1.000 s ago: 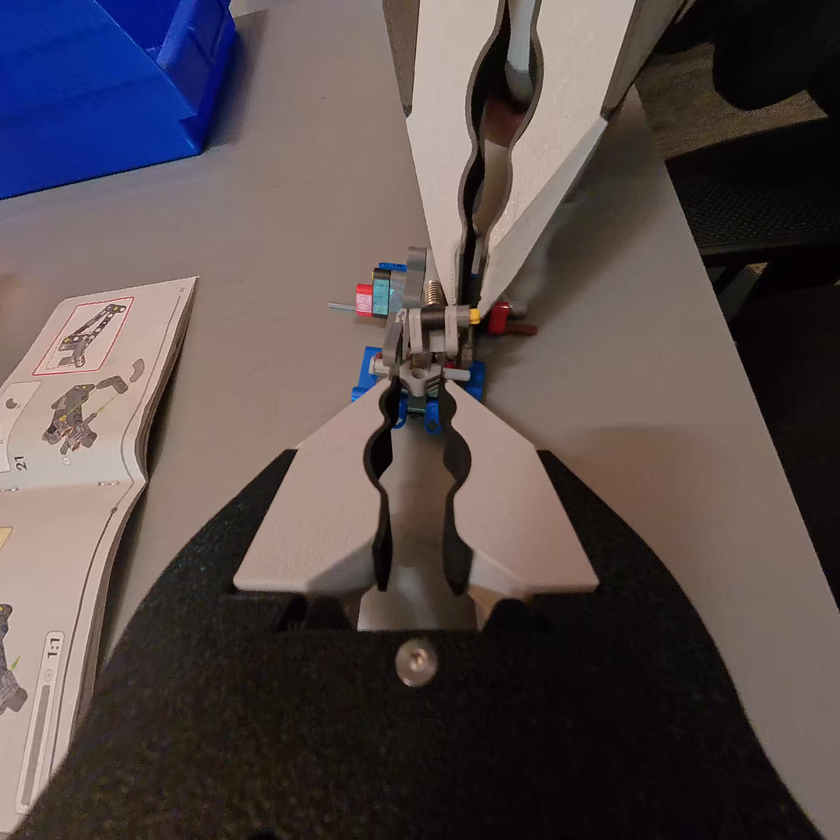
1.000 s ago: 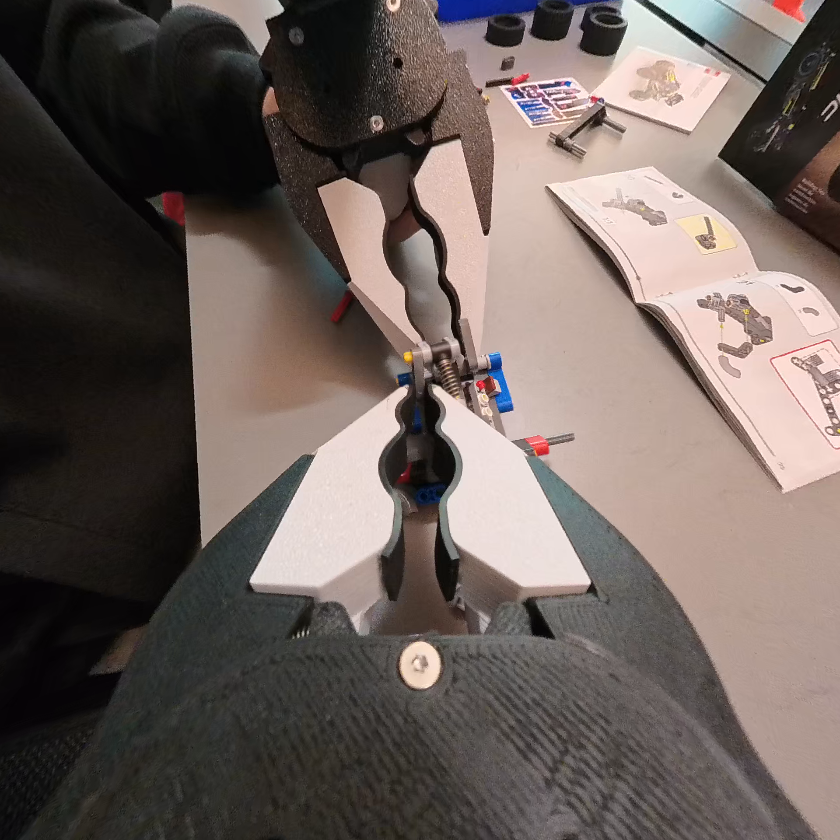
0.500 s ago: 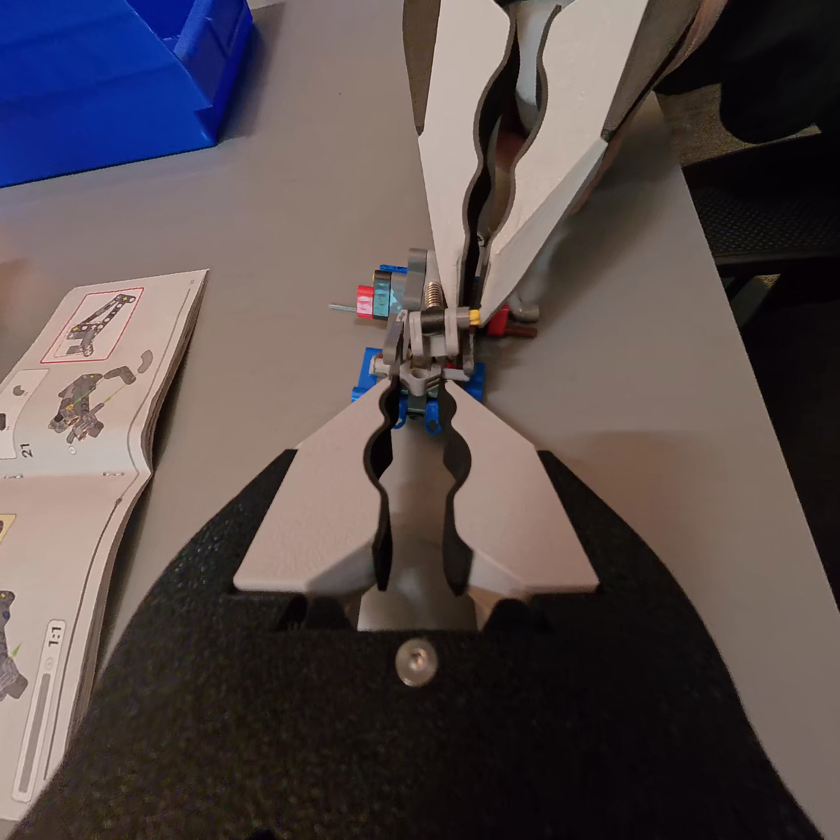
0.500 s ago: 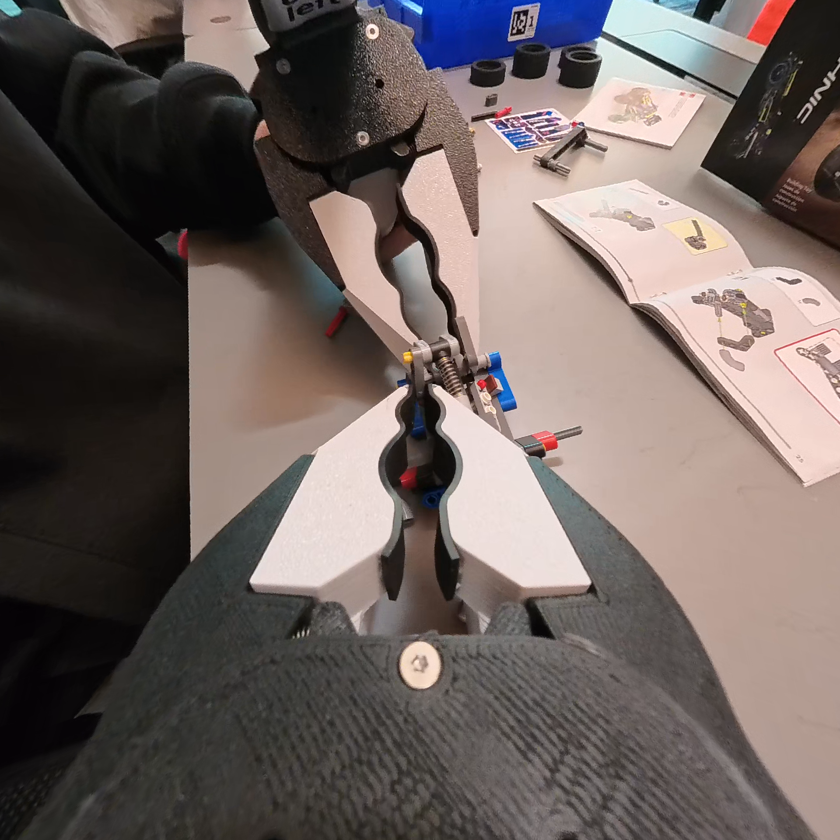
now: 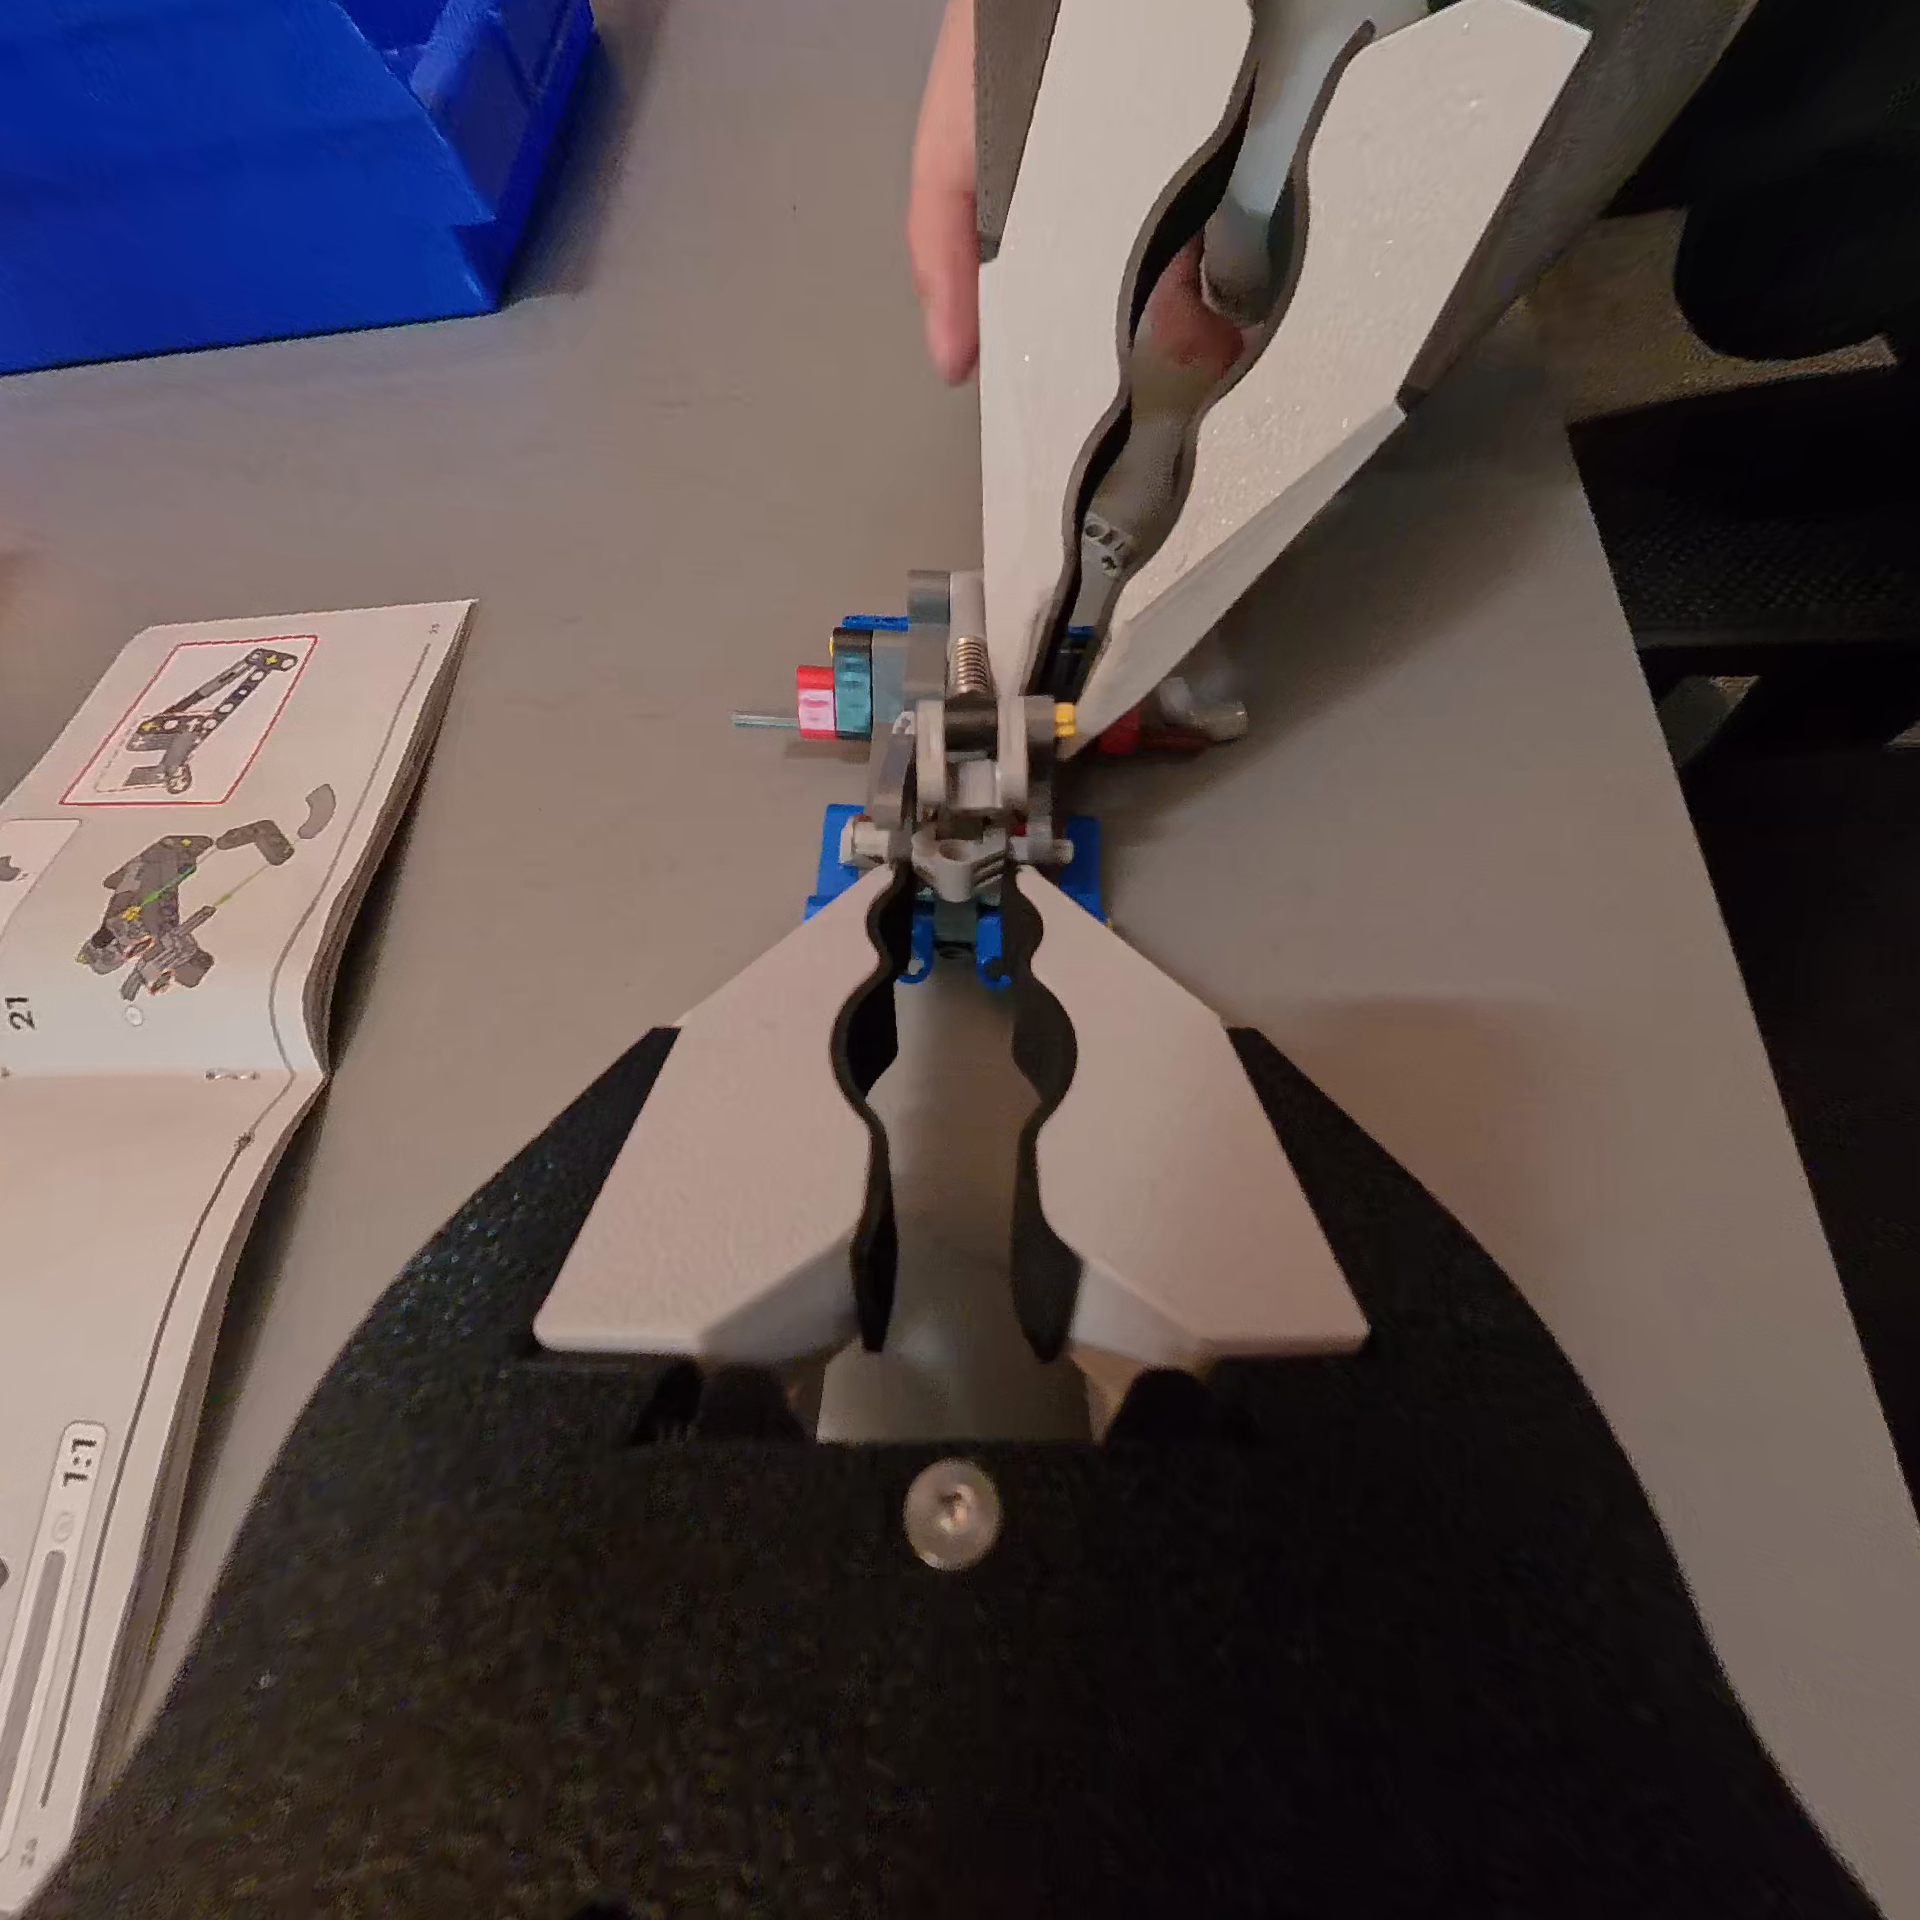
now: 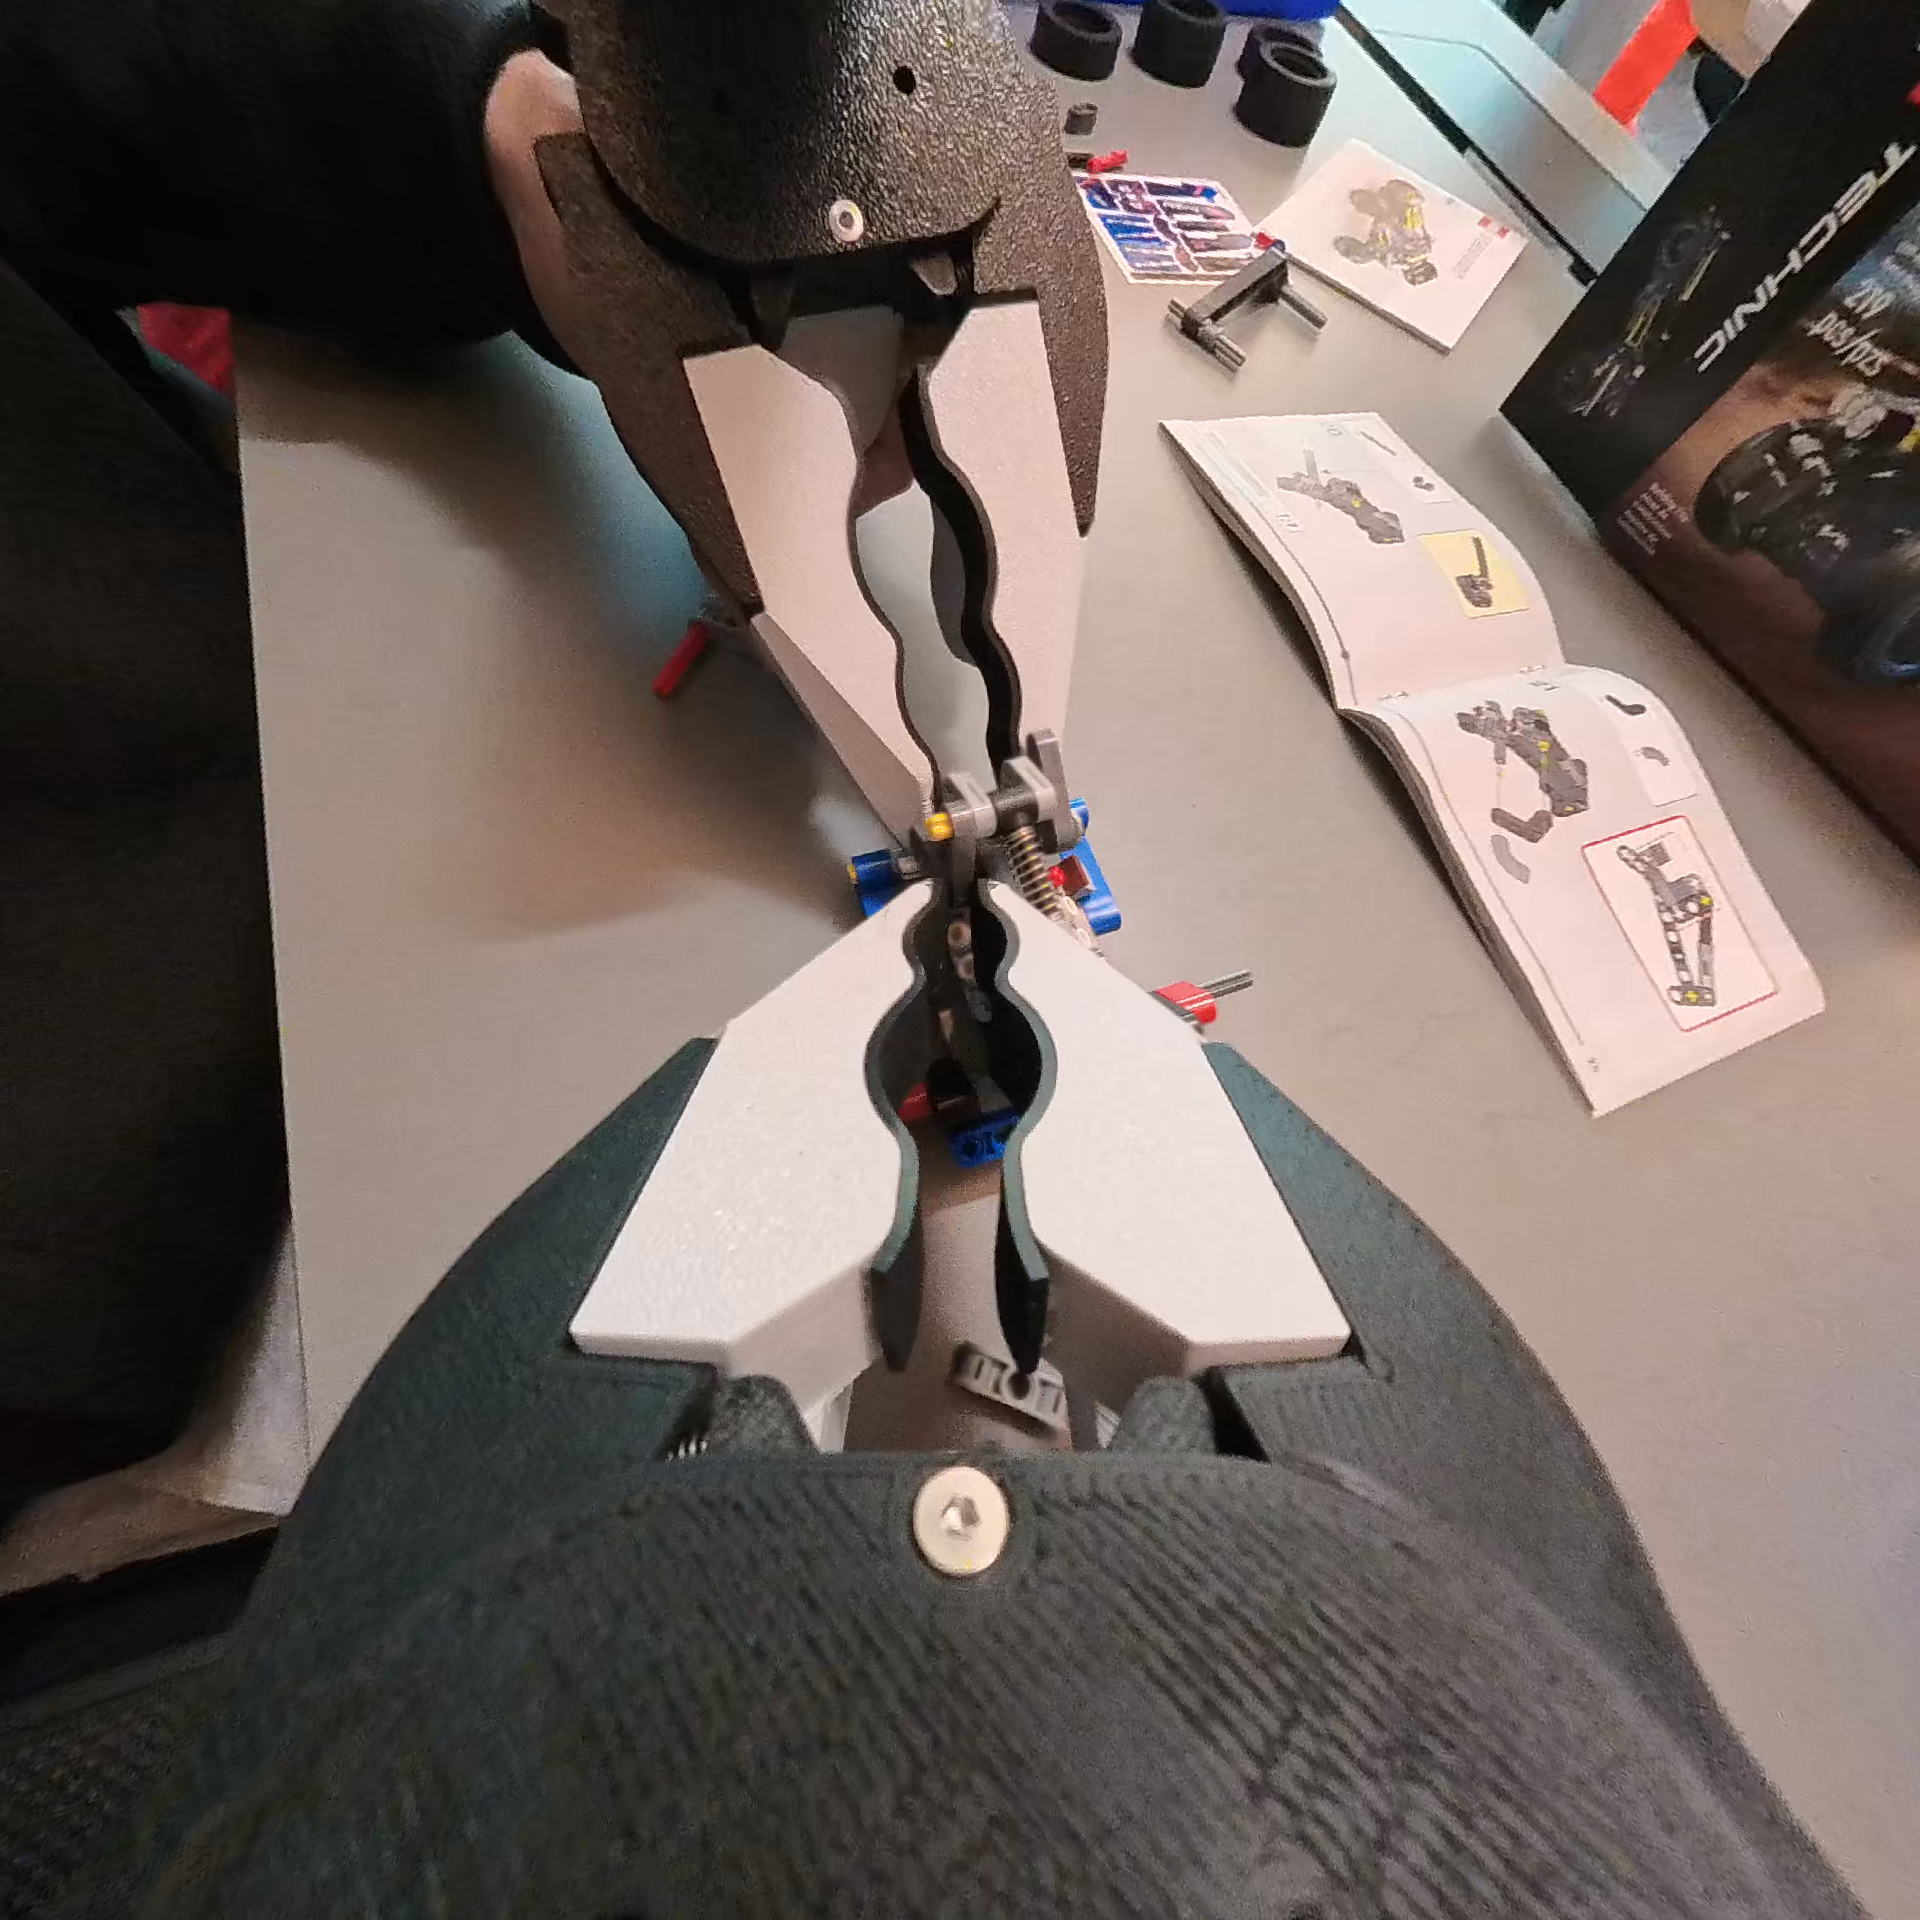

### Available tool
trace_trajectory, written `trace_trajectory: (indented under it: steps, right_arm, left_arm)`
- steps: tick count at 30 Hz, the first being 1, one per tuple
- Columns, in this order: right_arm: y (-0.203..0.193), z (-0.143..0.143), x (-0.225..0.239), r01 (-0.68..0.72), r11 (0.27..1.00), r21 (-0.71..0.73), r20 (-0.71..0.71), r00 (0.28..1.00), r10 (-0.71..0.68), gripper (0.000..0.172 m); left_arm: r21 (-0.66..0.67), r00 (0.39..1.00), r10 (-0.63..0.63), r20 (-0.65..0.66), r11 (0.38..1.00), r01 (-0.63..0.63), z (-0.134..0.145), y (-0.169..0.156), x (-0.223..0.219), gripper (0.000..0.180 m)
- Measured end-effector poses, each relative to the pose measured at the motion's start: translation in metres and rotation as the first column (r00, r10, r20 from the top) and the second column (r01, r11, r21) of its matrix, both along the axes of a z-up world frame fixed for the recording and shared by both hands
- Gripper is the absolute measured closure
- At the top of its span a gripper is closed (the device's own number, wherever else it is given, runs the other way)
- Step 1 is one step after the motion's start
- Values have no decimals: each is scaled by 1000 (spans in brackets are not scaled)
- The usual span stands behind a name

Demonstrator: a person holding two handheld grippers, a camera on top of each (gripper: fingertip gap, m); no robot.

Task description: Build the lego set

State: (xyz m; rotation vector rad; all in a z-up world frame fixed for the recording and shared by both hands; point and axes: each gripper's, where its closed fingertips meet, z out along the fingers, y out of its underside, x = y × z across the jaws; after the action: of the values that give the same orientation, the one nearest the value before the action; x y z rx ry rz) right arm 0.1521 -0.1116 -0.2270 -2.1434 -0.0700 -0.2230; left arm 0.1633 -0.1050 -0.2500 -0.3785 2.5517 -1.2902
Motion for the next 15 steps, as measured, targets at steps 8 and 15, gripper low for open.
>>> trace_trajectory:
  steps: [8, 15]
  right_arm:
    - [-4, 0, 0, -22, 1000, -2, -36, 999, 22, 171]
    - [-7, -3, -2, -82, 997, 1, -41, 996, 82, 171]
  left_arm:
    - [-38, 997, -66, -33, 997, 64, 4, -2, -8, 161]
    - [-19, 999, -42, 10, 999, 43, 3, -4, -2, 168]
